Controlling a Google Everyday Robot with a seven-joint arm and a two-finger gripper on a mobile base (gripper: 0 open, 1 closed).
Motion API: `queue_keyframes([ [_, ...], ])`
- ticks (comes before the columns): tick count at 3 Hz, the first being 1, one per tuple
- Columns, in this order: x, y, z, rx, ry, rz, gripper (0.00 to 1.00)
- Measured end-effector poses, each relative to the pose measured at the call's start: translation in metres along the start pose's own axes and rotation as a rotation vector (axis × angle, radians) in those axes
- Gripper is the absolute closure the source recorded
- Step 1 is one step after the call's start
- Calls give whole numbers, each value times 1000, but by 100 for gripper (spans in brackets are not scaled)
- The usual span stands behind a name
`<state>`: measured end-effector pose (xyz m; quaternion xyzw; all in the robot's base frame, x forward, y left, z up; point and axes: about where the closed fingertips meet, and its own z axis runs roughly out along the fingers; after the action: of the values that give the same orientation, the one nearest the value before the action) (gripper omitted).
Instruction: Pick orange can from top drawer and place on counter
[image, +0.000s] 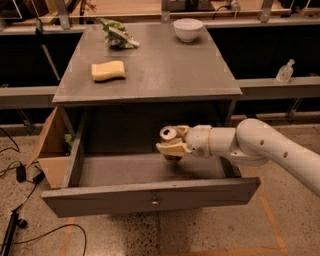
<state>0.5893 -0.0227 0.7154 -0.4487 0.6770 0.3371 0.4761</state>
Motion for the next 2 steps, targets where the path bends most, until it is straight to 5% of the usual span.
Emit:
queue_keyframes([
  [1, -53, -3, -53, 57, 19, -25, 100],
  [2, -104, -8, -91, 79, 51, -22, 100],
])
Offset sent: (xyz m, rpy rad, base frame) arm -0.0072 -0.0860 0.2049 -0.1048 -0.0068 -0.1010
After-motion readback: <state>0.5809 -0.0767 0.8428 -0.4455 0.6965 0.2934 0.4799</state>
